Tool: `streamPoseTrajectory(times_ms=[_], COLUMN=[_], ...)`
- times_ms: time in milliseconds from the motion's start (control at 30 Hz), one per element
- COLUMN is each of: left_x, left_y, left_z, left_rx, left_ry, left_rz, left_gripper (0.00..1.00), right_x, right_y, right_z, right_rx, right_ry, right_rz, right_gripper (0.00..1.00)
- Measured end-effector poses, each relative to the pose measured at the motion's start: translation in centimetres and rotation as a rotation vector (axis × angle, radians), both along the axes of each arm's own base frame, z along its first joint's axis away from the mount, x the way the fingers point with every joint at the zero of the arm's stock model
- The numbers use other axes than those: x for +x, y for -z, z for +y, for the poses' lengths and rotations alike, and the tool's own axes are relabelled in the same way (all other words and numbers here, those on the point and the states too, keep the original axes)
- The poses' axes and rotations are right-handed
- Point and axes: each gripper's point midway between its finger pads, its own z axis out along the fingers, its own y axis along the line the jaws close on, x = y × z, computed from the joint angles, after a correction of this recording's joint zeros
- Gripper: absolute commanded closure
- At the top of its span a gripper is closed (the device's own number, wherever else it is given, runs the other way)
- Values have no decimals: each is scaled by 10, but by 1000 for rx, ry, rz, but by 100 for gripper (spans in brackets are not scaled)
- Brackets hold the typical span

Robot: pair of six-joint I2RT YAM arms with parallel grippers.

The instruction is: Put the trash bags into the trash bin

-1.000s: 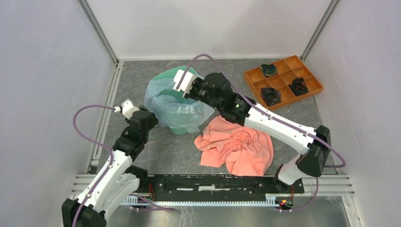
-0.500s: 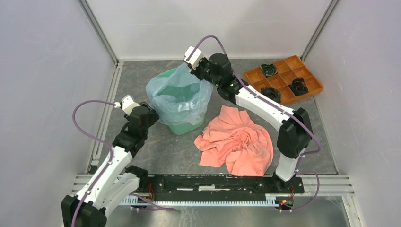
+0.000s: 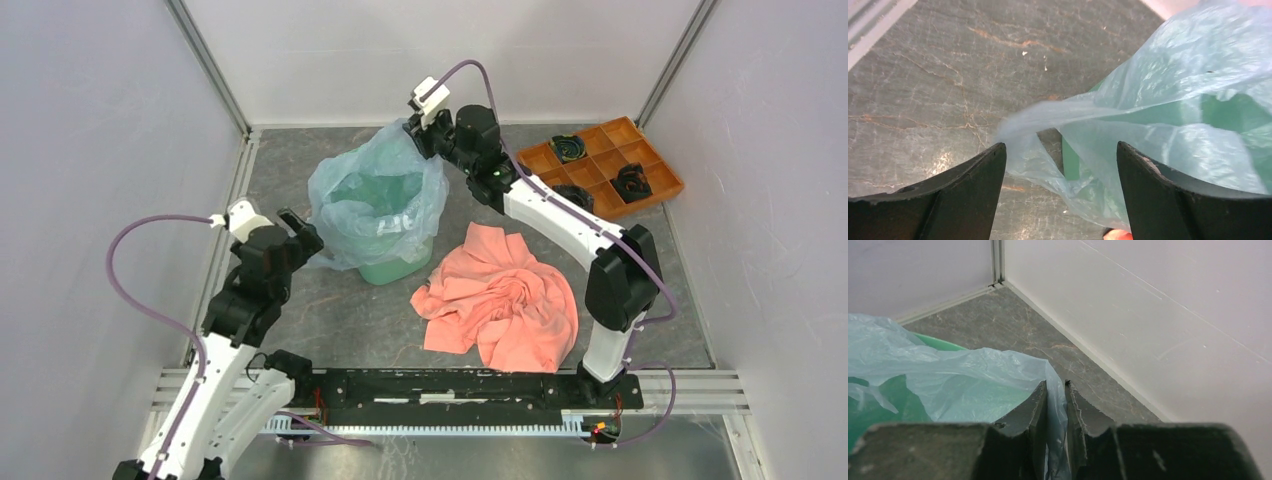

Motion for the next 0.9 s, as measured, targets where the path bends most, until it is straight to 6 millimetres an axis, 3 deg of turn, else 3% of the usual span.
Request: streamPoseTrajectory(times_ms=[100,133,233,300,400,467,533,733,900], left_x=[-5,-5,3,20,52,73,85,107,114], left_y=[-26,-36,-66,-91,-111,-108,-91,-65,-67], left_z=[3,3,-5,-18,-38,-50,-57,-69,-57], left_rx=[6,16,51,80,126,161,202,331,413], left_ry=[4,15,82,150,241,300,345,429,348], left_rz=[-33,-46,-71,-79,-79,-68,-18,51,55], left_gripper=[8,3,0,0,0,0,0,1,25], right_x=[5,7,10,11,12,12,11,8,9], right_y=[-3,-3,-4,-6,-8,-9,-10,-14,-19], right_z=[-6,-8,-11,-10,-7,-4,-2,2,0], right_rx=[56,67,104,130,162,173,184,215,257], right_ry=[16,18,14,0,-18,-28,-37,-62,-67], right_rz=[33,41,70,88,108,115,124,142,153], right_gripper=[81,81,81,82,83,82,83,83,83])
